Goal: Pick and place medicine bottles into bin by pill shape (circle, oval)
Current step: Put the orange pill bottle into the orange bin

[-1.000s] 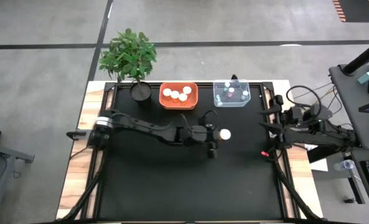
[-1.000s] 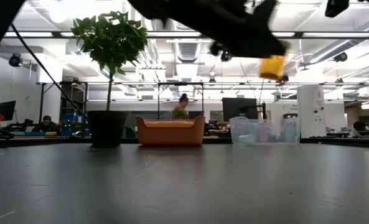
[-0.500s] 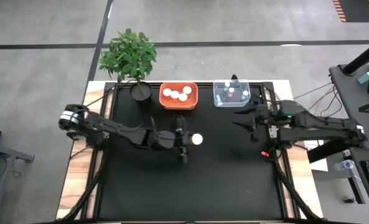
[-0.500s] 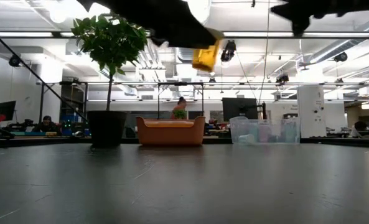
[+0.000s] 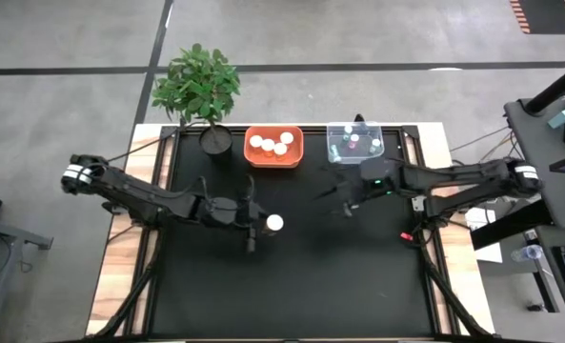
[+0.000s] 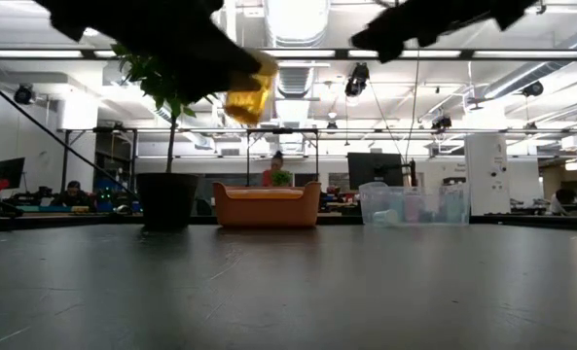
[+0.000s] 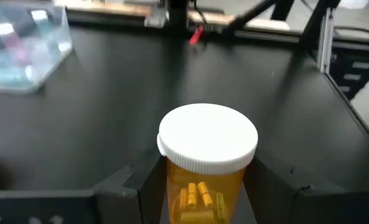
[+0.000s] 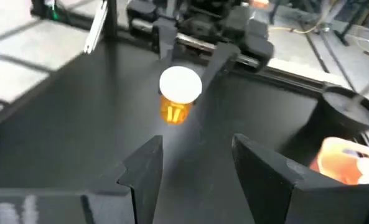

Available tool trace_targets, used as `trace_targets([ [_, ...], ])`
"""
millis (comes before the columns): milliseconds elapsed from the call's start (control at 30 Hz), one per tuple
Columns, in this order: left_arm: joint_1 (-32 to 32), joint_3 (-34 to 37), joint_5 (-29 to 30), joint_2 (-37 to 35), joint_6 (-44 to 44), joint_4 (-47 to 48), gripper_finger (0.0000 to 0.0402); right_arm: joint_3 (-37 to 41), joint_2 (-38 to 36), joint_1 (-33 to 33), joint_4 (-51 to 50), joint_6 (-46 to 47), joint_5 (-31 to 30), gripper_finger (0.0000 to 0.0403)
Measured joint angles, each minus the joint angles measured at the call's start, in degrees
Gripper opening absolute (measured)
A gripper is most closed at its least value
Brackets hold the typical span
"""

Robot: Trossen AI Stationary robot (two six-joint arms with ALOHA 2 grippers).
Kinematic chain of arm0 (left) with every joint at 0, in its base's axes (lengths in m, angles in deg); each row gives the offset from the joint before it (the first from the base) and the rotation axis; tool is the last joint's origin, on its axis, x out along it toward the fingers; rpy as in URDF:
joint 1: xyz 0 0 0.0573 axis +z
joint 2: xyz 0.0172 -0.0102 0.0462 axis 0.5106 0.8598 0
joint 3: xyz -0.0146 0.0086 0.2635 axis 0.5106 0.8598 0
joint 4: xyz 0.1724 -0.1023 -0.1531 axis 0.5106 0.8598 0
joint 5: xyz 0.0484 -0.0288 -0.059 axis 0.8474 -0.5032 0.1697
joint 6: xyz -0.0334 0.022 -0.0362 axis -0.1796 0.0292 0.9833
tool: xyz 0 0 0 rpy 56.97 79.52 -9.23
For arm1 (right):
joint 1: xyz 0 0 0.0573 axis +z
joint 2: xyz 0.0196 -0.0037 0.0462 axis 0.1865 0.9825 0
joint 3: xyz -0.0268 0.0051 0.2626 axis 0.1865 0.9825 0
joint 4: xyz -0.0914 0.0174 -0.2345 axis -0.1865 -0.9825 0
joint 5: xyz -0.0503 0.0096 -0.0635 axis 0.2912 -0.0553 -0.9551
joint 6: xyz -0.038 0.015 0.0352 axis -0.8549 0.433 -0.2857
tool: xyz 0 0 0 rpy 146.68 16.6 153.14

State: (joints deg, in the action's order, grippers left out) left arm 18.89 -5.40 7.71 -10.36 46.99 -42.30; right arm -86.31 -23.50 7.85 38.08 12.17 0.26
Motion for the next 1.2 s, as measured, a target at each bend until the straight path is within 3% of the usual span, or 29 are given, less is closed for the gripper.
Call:
trace_targets([
  [267, -0.4, 4.6, -2.6, -1.6, 3.2, 0.6, 0.0166, -11.4, 9.9, 3.3, -2.5, -6.2, 0.1, 0.0185],
  [533, -0.6, 5.5, -4.3, -2.2, 3.5, 0.8, 0.0166, -24.1, 19.8, 4.2, -13.1, -9.5, 0.3, 0.0185],
  [800, -0.7, 6.2, -8.7, -2.9, 3.5, 0.9, 0.0166, -35.1, 28.5, 6.9, -23.6, -15.7, 5.9, 0.0184],
  [1100, -0.7, 6.4, -9.6, -2.9, 3.5, 0.7, 0.0166, -44.8, 36.3, 8.8, -28.3, -19.2, 5.3, 0.0201],
  [1200, -0.7, 6.4, -9.8, -2.9, 3.5, 0.7, 0.0166, -46.9, 38.5, 8.8, -29.3, -19.3, 1.7, 0.0222],
])
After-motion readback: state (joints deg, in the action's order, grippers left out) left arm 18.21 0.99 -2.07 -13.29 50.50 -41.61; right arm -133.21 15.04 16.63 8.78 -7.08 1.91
